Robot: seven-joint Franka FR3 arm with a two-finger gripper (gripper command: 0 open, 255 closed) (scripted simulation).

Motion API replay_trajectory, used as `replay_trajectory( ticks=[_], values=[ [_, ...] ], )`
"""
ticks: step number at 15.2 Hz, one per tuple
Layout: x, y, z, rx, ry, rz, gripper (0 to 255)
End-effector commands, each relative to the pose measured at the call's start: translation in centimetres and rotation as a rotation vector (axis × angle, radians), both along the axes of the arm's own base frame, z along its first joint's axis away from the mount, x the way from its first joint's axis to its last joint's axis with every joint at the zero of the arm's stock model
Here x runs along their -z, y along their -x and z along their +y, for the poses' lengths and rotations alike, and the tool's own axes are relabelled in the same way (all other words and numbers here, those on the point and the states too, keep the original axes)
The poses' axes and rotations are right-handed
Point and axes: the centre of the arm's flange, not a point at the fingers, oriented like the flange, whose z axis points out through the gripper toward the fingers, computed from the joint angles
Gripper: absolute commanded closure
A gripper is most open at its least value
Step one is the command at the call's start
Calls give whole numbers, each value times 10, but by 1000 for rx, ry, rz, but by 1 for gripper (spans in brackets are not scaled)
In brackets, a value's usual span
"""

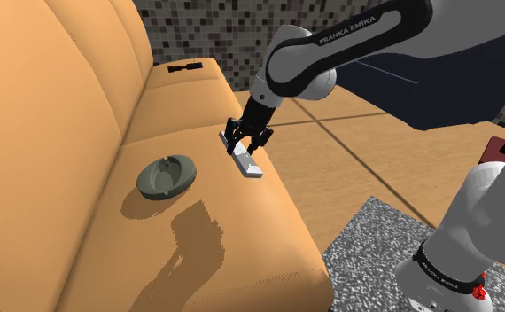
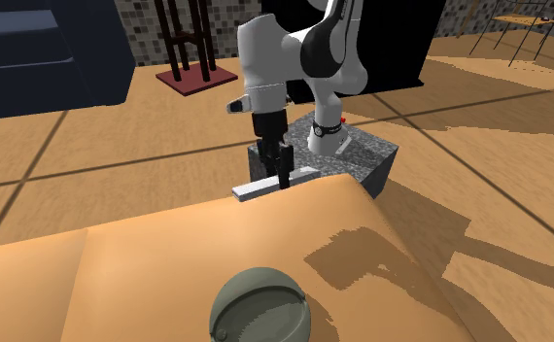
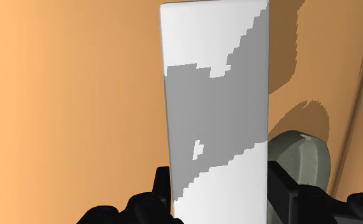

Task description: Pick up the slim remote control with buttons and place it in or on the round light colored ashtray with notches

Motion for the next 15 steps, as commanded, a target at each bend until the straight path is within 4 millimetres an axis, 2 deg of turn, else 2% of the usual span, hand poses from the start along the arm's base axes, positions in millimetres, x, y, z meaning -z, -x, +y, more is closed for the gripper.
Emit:
replay_trajectory(
  ticks=[1, 15],
  values=[
    [2, -25, 16, 1, -1, 0, 255],
    [-1, -170, 129, 1, -1, 0, 255]
  ],
)
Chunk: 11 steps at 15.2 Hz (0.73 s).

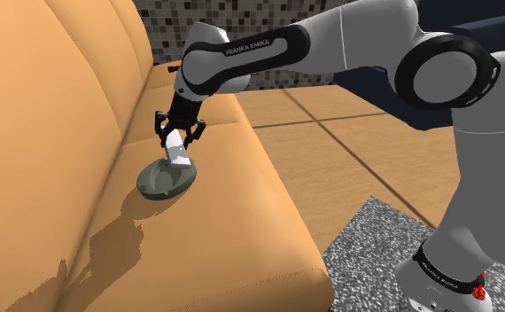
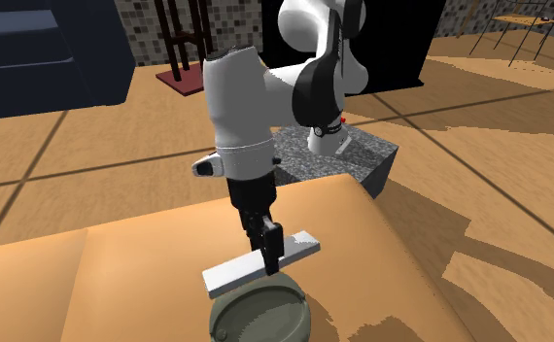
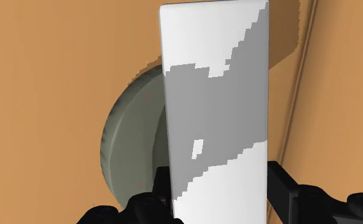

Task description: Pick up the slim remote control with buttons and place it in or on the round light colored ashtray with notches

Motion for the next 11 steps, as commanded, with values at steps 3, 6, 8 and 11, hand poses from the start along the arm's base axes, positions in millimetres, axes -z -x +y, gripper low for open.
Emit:
replay_trajectory(
  ticks=[3, 6, 8, 11],
  values=[
    [-1, -38, 29, 1, 0, -1, 255],
    [15, -37, 29, 1, 0, -1, 255],
    [25, -38, 29, 1, 0, -1, 255],
    [41, -38, 29, 1, 0, -1, 255]
  ],
)
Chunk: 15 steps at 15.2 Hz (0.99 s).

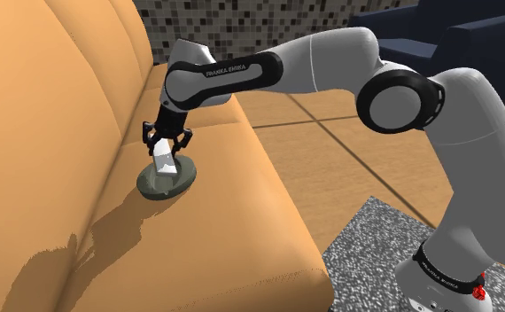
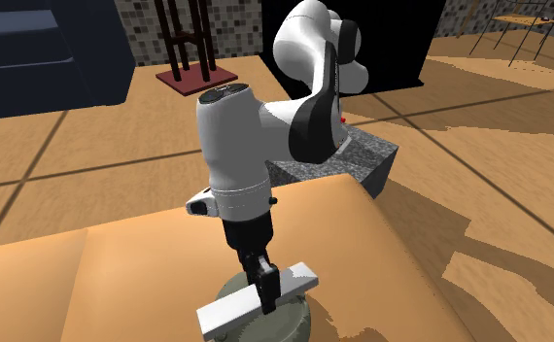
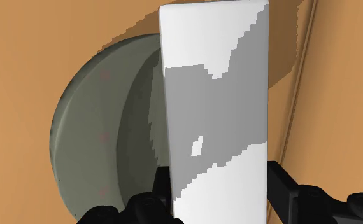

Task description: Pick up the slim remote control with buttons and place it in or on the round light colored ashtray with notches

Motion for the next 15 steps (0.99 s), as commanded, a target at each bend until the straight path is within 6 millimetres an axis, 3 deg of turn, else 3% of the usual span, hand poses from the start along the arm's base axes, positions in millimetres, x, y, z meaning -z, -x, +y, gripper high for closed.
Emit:
replay_trajectory(
  ticks=[1, 6, 14, 15],
  values=[
    [10, 0, 0, 0, 0, -1, 255],
    [38, 0, 0, 0, 0, -1, 255],
    [38, 0, 0, 0, 0, -1, 255],
    [38, 0, 0, 0, 0, -1, 0]
  ],
)
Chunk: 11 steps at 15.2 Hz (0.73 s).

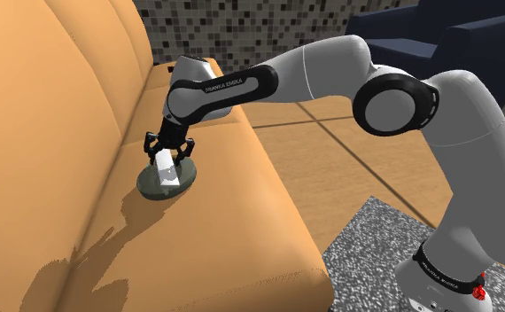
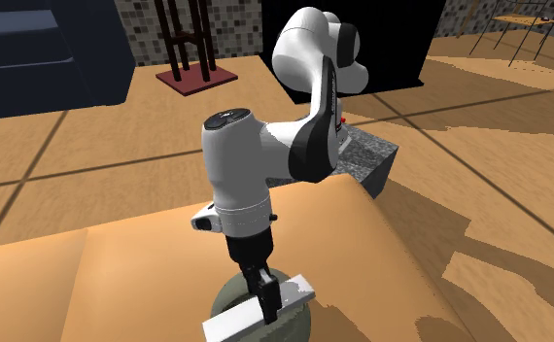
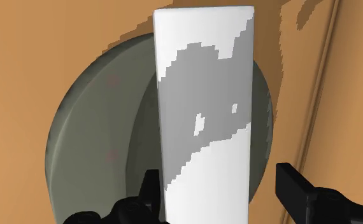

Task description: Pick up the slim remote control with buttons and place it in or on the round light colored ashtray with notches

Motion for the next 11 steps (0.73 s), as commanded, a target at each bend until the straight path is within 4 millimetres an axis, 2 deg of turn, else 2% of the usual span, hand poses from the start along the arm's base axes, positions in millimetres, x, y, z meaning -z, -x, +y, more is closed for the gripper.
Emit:
replay_trajectory(
  ticks=[1, 5, 9, 11],
  values=[
    [0, 0, 0, 0, 0, 0, 0],
    [0, 0, 0, 0, 0, 0, 0],
    [-46, 9, -18, 0, 0, 0, 0],
    [-46, 9, -18, 0, 0, 0, 0]
  ],
)
